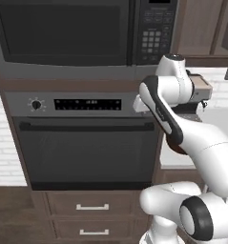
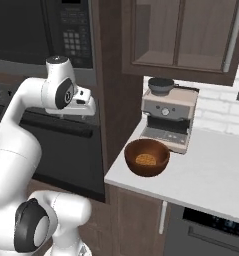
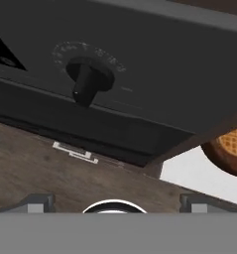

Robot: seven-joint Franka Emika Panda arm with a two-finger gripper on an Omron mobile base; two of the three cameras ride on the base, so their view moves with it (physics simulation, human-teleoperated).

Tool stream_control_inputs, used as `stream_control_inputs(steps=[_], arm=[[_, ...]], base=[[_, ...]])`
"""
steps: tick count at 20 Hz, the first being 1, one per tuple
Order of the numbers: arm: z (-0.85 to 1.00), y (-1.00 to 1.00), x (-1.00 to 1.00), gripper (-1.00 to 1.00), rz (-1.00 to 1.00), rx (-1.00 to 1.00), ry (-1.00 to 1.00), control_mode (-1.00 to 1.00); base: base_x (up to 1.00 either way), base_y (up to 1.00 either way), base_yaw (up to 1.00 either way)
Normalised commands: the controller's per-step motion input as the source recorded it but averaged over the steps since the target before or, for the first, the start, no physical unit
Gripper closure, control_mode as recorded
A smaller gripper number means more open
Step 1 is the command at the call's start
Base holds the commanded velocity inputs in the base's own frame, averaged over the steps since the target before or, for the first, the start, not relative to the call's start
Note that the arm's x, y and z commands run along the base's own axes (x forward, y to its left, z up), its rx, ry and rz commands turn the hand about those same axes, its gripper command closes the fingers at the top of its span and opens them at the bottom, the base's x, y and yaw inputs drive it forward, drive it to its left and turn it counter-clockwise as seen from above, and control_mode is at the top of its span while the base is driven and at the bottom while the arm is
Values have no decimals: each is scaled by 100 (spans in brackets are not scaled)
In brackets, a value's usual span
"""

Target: Open the microwave, place the bowl with waffle inside the microwave, then close the microwave door and turn it on.

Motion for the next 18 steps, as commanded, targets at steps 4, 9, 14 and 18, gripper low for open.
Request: stream_control_inputs(steps=[4,9,14,18], arm=[[0,0,0,-100,0,0,0,100],[0,0,0,-100,0,0,0,100],[0,0,0,-100,0,0,0,100],[0,0,0,-100,0,0,0,100]], base=[[37,-16,10],[34,-13,11],[16,-6,8],[0,0,0]])
